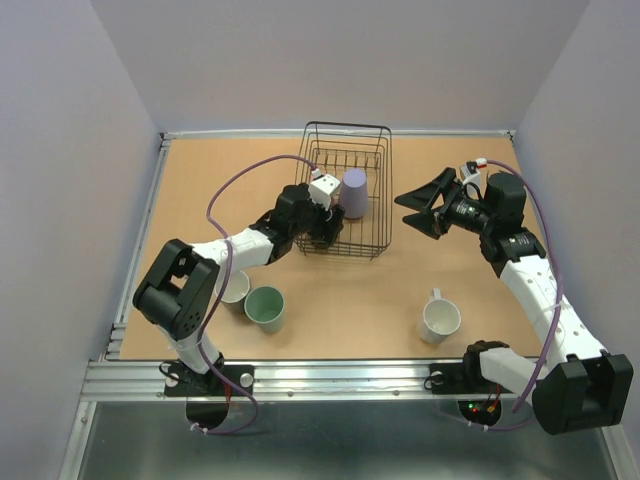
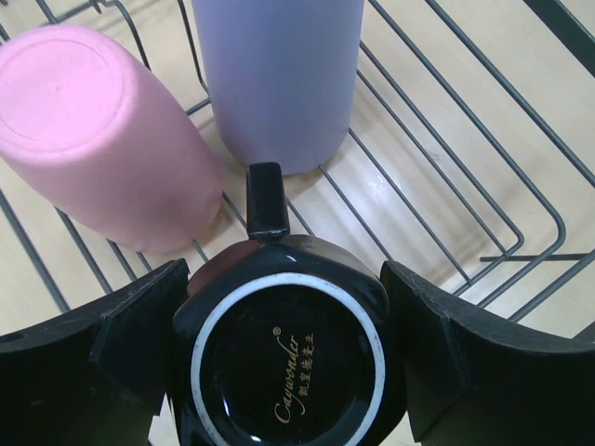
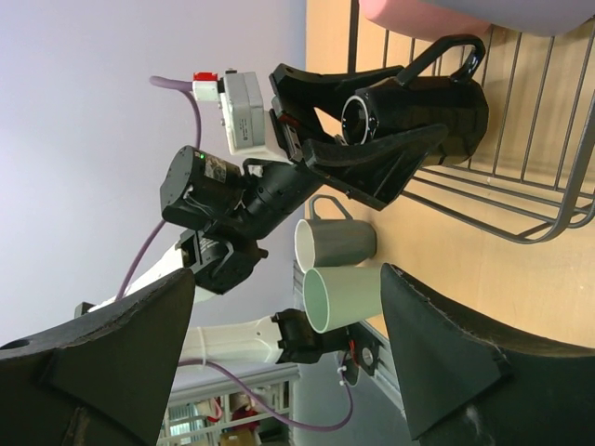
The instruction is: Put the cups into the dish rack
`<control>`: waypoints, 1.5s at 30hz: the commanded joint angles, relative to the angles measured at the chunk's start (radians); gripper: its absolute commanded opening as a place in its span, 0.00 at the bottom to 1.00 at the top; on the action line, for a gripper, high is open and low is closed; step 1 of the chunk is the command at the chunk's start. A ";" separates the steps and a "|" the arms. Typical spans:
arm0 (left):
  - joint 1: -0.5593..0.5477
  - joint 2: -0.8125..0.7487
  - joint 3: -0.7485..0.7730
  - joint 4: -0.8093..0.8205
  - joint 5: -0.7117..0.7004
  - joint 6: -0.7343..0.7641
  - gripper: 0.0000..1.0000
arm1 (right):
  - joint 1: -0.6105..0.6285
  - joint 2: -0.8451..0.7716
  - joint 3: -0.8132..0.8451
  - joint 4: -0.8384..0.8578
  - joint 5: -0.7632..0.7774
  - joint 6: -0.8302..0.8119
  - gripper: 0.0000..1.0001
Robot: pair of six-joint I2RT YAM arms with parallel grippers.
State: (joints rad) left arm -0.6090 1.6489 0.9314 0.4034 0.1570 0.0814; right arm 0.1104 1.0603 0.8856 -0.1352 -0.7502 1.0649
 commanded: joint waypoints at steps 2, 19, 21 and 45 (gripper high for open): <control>-0.005 -0.011 0.018 0.101 -0.017 -0.012 0.02 | -0.006 -0.014 -0.019 0.006 0.005 -0.025 0.86; -0.008 -0.023 0.012 0.009 -0.077 -0.060 0.70 | -0.005 0.017 -0.011 -0.004 -0.008 -0.054 0.88; -0.008 -0.018 0.033 -0.026 -0.079 -0.057 0.76 | -0.006 0.021 -0.010 -0.006 -0.005 -0.066 0.89; -0.012 -0.126 0.204 -0.176 -0.115 -0.078 0.99 | -0.005 0.067 0.258 -0.522 0.285 -0.385 0.95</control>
State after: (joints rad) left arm -0.6151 1.6009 1.0496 0.2424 0.0662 0.0074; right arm 0.1104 1.1271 0.9733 -0.4309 -0.6186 0.8162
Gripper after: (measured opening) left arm 0.986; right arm 0.943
